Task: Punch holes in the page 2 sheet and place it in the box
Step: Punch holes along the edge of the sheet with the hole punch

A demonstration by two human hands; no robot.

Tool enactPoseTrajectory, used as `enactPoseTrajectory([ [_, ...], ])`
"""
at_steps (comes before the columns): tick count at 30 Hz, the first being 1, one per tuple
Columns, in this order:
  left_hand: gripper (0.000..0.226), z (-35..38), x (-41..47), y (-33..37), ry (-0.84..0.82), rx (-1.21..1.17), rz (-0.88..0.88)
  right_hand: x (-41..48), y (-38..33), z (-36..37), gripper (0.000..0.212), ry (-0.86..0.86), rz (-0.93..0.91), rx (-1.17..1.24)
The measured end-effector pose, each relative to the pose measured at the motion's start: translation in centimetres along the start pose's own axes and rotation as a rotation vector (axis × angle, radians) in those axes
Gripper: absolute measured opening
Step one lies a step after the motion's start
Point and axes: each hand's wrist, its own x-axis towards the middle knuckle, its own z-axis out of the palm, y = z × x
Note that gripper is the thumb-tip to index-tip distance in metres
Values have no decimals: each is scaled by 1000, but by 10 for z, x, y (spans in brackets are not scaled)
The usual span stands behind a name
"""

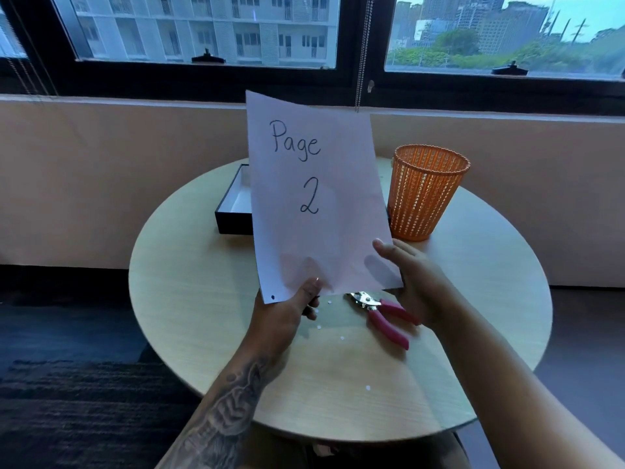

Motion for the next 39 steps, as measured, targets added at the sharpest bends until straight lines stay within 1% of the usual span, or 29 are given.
enactPoseTrajectory([
  [2,21,0,-1,1,-2,19,-6,0,-1,3,21,-4,-2,92],
  [4,18,1,0,0,19,8,-4,0,1,6,21,-9,-28,120],
  [6,17,6,0,-3,46,-54,-6,-1,2,11,20,-6,-57,130],
  [8,20,13,-3,-4,40,-148,-3,-2,3,16,22,-18,-100,158],
  [10,18,19,-6,-4,3,-182,-1,-5,3,22,28,-59,-136,187],
  [12,22,25,-8,-3,-29,-158,-52,-7,5,28,30,-93,-158,182],
  [14,22,31,-8,-3,-55,-118,-108,-7,8,33,25,-104,-163,177],
  [16,12,35,-7,1,-51,-146,-76,-5,10,36,22,-108,-160,179],
  [18,11,37,-4,3,-42,-154,-9,-2,11,39,22,-108,-157,175],
  [20,12,35,-3,2,-22,-139,18,0,12,40,21,-96,-152,152],
  [23,22,32,-2,-3,19,-67,-24,4,16,39,19,-68,-141,80],
  [26,21,30,-1,-7,34,-66,-64,6,19,33,18,-78,-118,28],
  [27,20,29,0,-9,34,-65,-57,5,20,30,18,-69,-126,-42],
  [28,19,27,2,-10,35,-64,-44,4,21,26,19,-47,-145,-180],
  [29,18,26,4,-11,43,-66,-25,2,21,20,22,-14,-160,-370],
  [30,15,25,7,-11,62,-75,-4,1,24,12,28,24,-163,-589],
  [32,12,22,10,-12,102,-95,26,-4,30,-7,43,77,-104,-997],
  [34,14,22,13,-12,128,-92,23,-13,36,-22,60,72,-51,-1324],
  [35,16,22,14,-12,139,-90,16,-17,38,-26,63,54,-41,-1447],
  [36,19,22,15,-12,148,-91,8,-21,38,-28,62,44,-38,-1522],
  [37,22,23,16,-12,157,-93,0,-23,37,-30,59,47,-42,-1542],
  [39,26,25,17,-12,171,-93,-10,-25,38,-33,48,71,-55,-1494],
])
